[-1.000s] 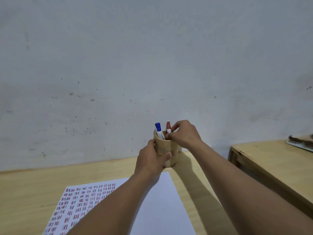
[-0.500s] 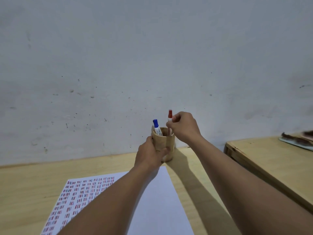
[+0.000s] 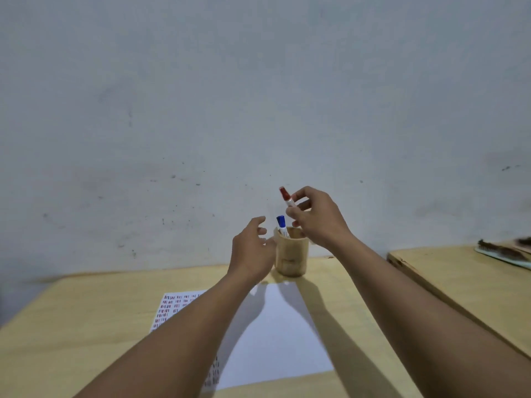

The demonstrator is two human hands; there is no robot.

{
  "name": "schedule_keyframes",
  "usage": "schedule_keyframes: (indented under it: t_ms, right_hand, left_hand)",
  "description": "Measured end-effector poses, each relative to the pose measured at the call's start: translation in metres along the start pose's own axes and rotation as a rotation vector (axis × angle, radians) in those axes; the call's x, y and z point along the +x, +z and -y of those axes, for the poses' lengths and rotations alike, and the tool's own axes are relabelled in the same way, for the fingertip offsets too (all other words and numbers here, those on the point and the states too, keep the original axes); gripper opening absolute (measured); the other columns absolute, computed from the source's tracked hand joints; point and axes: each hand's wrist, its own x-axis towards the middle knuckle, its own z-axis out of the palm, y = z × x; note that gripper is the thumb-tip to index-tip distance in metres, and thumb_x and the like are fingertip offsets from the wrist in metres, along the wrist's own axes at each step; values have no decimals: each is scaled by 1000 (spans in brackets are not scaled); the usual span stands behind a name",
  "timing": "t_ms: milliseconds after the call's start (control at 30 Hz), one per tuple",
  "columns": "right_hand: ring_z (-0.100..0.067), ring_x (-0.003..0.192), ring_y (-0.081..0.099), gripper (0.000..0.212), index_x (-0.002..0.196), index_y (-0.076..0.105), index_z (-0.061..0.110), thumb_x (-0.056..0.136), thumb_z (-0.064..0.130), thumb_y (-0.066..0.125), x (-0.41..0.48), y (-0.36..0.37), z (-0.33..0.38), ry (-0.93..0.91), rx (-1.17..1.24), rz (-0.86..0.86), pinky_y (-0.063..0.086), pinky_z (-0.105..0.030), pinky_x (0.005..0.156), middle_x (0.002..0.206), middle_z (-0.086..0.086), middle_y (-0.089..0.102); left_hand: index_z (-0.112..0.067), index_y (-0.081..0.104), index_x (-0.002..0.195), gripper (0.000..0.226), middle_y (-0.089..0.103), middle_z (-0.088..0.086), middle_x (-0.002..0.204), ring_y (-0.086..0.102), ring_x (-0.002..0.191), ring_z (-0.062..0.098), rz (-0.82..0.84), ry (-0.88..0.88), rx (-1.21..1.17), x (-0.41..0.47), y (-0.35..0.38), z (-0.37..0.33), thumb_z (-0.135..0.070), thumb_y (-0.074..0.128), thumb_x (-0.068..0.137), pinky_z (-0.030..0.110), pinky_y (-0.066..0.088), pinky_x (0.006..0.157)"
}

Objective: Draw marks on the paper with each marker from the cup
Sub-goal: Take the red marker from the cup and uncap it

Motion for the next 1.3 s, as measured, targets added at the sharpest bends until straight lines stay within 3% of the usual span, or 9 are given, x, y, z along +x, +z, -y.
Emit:
schedule_keyframes:
  t_ms: [133,300,400,467,633,733,867,1000,1300]
  right_hand:
    - [-25,79,71,8,94,72,24,87,21,72,-25,8,4,-4,-62,92,62,-49,74,86,-2,73]
    - [-19,77,66,11,98,74,23,88,19,72,-44,17,12,-40,-129,159,59,-39,71,84,4,68]
    - [-16,85,64,19,107,67,20,89,17,68,-54,22,17,-44,-123,29,50,-29,68,97,3,64]
    - [-18,87,64,12,97,60,20,88,25,67,-65,30,20,-37,-77,-109,47,-31,69,97,2,64]
    - [-20,67,58,43,71,60,10,94,47,60,-92,56,37,209,177,-113,51,-34,58,68,1,59]
    - [-11,51,45,30,88,69,10,96,39,65,-97,68,44,545,744,43,42,-21,42,63,2,50]
    - [-4,38,48,18,80,62,9,95,16,70,-96,85,46,727,1275,93,44,-12,37,56,1,53]
    - [-6,42,60,17,78,63,2,95,3,67,-102,99,48,630,1289,38,53,-15,44,57,-5,62]
    - [-10,52,63,12,87,66,-1,96,7,67,-109,130,44,604,1243,55,58,-18,54,64,-7,62]
  left_hand:
    - [-32,56,135,45,70,-6,106,68,92,13,-41,36,-109,-14,-24,-15,-22,62,91,32,55,85]
    - [-26,75,104,16,75,-5,89,74,82,16,-58,88,-120,-23,-39,-17,-22,68,90,45,61,82]
    - [-19,77,93,9,76,-1,81,75,76,15,-103,88,-159,-28,-47,-19,-16,69,91,43,62,79]
    - [-20,77,91,9,76,-1,78,75,79,17,-116,68,-197,-31,-52,-19,-17,69,91,44,62,80]
    - [-24,78,92,13,78,-2,82,74,85,16,-75,53,-189,-36,-68,-11,-22,65,94,46,61,84]
    - [-24,79,93,16,78,-4,86,74,88,16,-22,55,-152,-38,-80,-3,-24,63,96,48,60,85]
    - [-25,79,88,16,78,-4,83,72,88,24,1,38,-97,-37,-96,10,-28,64,93,50,59,85]
    - [-19,78,83,24,77,1,77,74,87,24,-13,19,-33,-39,-103,20,-30,61,96,49,59,84]
    - [-7,75,94,31,71,7,80,73,95,28,12,-107,-81,-37,-122,43,-30,56,101,44,63,80]
